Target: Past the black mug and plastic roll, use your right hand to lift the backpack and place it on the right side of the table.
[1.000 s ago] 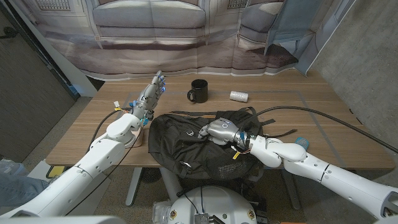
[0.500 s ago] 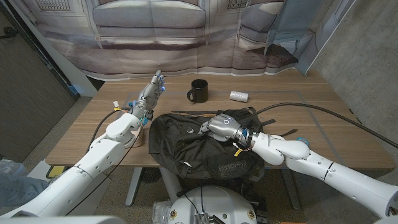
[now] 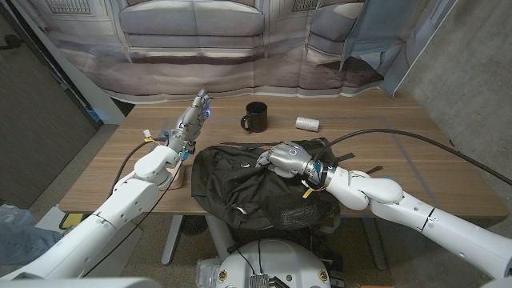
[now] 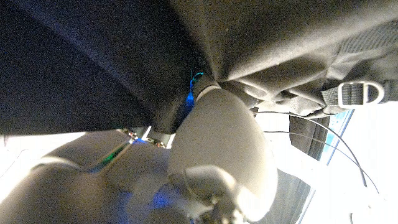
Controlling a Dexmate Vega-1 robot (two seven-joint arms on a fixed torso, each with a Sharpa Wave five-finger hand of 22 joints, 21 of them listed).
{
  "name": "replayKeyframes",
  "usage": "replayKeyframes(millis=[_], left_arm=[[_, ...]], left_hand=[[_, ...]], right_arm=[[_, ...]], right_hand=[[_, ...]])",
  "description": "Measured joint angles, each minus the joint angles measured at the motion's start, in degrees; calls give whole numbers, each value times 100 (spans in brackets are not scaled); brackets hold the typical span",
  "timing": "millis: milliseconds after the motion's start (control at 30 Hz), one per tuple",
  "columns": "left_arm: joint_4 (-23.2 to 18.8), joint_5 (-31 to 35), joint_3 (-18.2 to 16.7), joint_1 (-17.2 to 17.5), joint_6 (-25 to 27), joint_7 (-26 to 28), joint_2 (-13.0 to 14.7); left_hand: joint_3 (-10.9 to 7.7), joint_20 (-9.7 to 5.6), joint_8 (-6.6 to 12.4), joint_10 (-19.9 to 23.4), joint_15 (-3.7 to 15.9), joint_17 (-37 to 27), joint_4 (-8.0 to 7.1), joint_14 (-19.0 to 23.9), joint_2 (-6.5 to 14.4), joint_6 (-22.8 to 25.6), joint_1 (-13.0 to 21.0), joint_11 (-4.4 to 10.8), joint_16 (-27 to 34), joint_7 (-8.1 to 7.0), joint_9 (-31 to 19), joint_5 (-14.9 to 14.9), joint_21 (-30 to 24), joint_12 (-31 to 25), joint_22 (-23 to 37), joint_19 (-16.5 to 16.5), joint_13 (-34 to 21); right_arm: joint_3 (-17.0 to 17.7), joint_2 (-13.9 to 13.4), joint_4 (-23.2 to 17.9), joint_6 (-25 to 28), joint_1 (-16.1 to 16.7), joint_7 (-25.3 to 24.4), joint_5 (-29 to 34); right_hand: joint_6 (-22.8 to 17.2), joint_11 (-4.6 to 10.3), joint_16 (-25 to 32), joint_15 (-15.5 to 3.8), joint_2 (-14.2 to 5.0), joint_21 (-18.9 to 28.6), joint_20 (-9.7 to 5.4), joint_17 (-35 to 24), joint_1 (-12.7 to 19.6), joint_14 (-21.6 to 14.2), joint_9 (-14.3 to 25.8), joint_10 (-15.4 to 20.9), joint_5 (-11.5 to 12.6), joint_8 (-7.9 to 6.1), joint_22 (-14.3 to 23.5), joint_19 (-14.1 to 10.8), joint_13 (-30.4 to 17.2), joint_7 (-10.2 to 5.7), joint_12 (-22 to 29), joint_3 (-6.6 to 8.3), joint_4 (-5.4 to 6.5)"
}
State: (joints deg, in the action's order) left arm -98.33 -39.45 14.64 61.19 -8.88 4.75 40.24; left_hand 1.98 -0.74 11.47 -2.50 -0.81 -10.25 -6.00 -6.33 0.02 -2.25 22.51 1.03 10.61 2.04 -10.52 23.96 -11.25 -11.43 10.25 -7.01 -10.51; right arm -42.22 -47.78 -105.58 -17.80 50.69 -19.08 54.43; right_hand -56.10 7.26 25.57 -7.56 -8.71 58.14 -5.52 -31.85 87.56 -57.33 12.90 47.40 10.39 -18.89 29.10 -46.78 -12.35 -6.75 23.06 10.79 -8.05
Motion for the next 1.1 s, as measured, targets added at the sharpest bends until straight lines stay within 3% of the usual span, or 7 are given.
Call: replayKeyframes(millis=[1100], left_arm=[[-173, -35, -146, 153, 58, 74, 121]], left_hand=[[-1, 0, 0, 0, 0, 0, 0, 0, 0, 0, 0, 0, 0, 0, 0, 0, 0, 0, 0, 0, 0]], right_arm=[[542, -225, -797, 142, 290, 472, -93]], right_hand=[[-61, -39, -46, -32, -26, 122, -12, -13, -31, -53, -16, 64, 2, 27, -16, 29, -4, 0, 0, 69, 25]])
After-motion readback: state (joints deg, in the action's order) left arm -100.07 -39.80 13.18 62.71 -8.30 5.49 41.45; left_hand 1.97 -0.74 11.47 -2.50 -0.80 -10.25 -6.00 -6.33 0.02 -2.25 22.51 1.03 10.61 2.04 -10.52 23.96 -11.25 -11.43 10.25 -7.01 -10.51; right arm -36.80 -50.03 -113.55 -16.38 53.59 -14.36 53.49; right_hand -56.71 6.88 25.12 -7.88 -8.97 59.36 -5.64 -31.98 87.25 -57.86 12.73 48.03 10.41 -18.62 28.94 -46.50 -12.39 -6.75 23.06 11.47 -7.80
